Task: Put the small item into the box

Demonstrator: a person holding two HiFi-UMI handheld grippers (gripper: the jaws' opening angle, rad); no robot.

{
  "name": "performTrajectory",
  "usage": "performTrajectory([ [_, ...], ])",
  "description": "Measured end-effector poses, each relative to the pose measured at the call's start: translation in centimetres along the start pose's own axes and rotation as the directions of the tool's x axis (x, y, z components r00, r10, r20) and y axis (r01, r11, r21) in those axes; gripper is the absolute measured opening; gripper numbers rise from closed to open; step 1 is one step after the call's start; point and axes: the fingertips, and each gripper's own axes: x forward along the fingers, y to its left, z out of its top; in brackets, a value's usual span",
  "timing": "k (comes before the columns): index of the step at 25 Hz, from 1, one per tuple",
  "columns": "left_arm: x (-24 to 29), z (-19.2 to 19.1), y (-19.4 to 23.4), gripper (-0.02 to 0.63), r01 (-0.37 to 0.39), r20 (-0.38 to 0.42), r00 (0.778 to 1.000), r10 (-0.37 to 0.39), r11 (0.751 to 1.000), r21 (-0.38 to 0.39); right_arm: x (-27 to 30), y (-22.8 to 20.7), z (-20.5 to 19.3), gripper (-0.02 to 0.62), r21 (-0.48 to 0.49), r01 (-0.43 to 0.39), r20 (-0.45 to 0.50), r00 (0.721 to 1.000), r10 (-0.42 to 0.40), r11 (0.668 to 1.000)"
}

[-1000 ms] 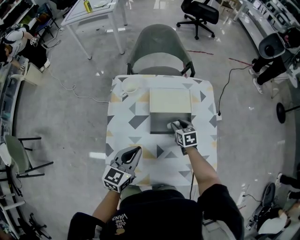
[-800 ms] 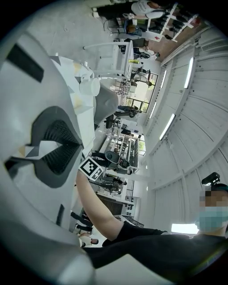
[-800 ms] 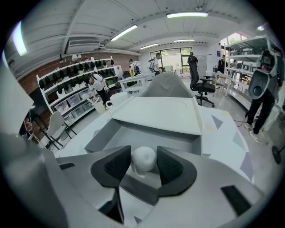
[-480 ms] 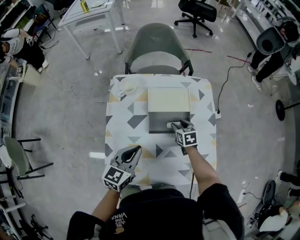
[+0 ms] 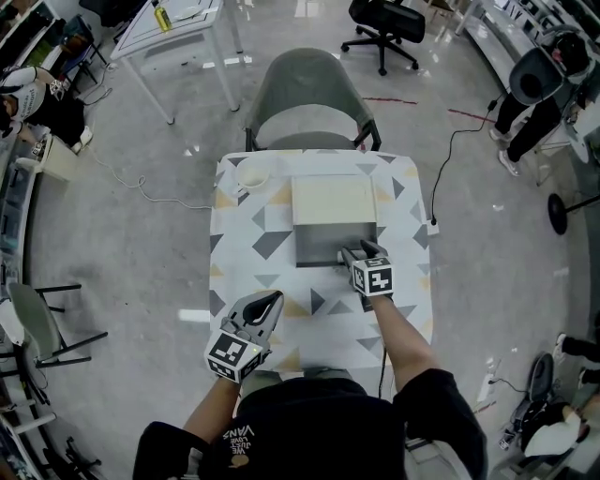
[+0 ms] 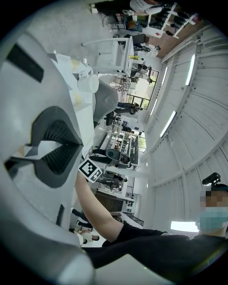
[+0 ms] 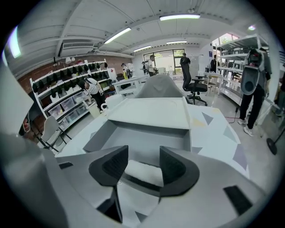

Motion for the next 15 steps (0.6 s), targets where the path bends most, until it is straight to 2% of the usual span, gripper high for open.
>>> performTrajectory([
  [2, 0.0, -0.1, -0.1, 0.006, 0.012, -0.007, 1.0, -0.012, 1.0, 0.006, -0.8, -0.1, 0.2, 0.194, -0.004, 0.021, 0.023, 1.0, -0.021, 1.0],
  [6, -0.1, 0.7, -0.7, 0.006, 0.043, 0.004, 0.999, -0.043, 0.999, 0.021, -3.1, 0.2, 1.0, 0.038, -0.023, 0.071, 0.108, 0.992, -0.068, 0.997],
  [7, -0.1, 1.0, -0.8, 0.006, 0.052, 0.008, 0.999, -0.053, 0.998, 0.026, -3.7, 0.4, 1.2, 0.021, -0.024, 0.082, 0.127, 0.989, -0.078, 0.996],
  [15, -1.2, 1.6, -1.7, 0.006, 0.127, 0.008, 0.992, -0.128, 0.989, 0.071, -9.0, 2.5, 1.6, -0.002, 0.041, 0.137, 0.253, 0.957, -0.143, 0.99],
])
